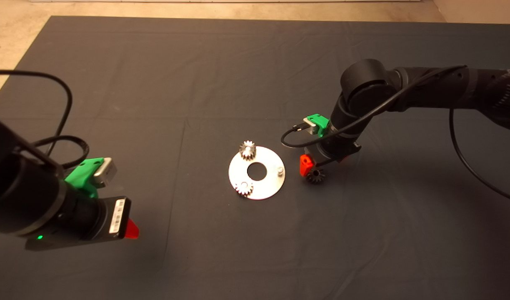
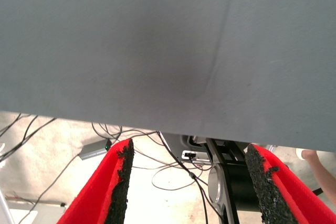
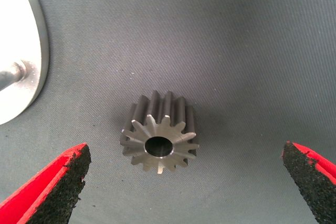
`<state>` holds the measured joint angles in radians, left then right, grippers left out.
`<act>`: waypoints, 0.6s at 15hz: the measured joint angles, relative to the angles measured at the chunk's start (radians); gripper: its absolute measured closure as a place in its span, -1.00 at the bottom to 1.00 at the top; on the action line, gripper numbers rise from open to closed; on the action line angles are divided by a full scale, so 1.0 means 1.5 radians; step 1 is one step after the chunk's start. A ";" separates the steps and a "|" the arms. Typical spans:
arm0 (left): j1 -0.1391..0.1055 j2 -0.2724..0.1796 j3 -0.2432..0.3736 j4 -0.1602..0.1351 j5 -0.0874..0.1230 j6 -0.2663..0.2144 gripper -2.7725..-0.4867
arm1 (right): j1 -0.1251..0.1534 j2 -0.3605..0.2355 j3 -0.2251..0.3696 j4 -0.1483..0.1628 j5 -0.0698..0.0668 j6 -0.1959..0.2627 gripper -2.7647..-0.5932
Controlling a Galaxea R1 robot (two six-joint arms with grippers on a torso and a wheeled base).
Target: Install three planetary gears onto the carrier pins
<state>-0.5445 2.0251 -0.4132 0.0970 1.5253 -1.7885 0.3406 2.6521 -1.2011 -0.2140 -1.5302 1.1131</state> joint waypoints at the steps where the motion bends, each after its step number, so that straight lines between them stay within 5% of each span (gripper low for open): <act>1: 0.000 -0.010 0.004 0.000 0.000 0.000 0.17 | 0.000 0.001 -0.001 -0.001 0.000 -0.002 -0.84; 9: -0.003 -0.051 0.026 -0.004 0.000 0.018 0.17 | -0.011 0.011 -0.004 -0.005 0.000 -0.008 -0.64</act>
<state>-0.5494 1.9488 -0.3743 0.0913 1.5255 -1.7621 0.3240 2.6682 -1.2074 -0.2217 -1.5302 1.1006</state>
